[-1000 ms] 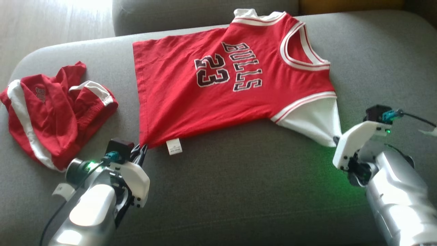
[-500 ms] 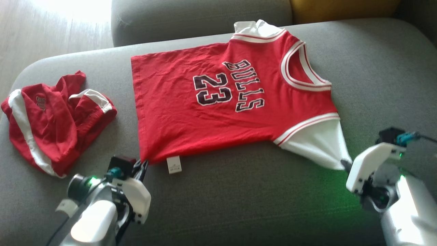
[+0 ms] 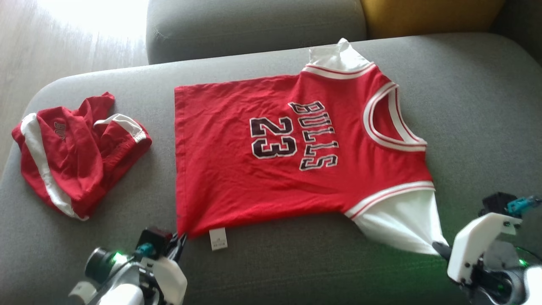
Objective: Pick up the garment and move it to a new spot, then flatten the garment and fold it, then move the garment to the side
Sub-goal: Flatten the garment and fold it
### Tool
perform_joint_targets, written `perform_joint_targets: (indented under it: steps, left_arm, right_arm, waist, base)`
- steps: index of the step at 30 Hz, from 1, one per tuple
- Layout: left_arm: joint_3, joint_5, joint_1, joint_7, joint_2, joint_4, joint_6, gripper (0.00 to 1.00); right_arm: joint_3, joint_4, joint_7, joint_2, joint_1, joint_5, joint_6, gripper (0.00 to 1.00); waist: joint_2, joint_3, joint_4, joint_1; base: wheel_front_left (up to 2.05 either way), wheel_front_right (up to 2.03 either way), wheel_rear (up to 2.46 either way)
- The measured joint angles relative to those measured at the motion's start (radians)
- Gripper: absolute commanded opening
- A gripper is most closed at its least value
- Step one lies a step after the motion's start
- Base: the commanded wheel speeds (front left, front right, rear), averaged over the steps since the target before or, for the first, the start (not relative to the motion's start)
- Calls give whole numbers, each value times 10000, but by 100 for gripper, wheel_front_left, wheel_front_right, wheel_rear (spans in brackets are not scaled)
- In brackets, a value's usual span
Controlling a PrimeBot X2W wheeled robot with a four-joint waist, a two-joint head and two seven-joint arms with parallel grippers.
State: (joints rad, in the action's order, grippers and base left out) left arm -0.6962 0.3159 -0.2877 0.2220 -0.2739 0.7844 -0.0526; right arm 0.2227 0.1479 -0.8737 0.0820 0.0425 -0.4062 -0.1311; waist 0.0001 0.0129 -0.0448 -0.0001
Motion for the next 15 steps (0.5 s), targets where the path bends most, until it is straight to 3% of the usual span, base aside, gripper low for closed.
perform_joint_targets:
  steps: [7,15]
  left_arm:
    - [-15,447,911,-523,-489,-1377,-21,0]
    - [0,846,2034,-1507,-1310,-3555,15,0]
  right_arm:
    - [196,-1720,-1505,-173,-972,-242,0,0]
    - [301,-2732,-2541,-199,-1605,-631,0,0]
  waist:
    - [0,22,22,0]
    - [0,-4,94,0]
  base:
    - [0,0,0]
    - [0,0,0]
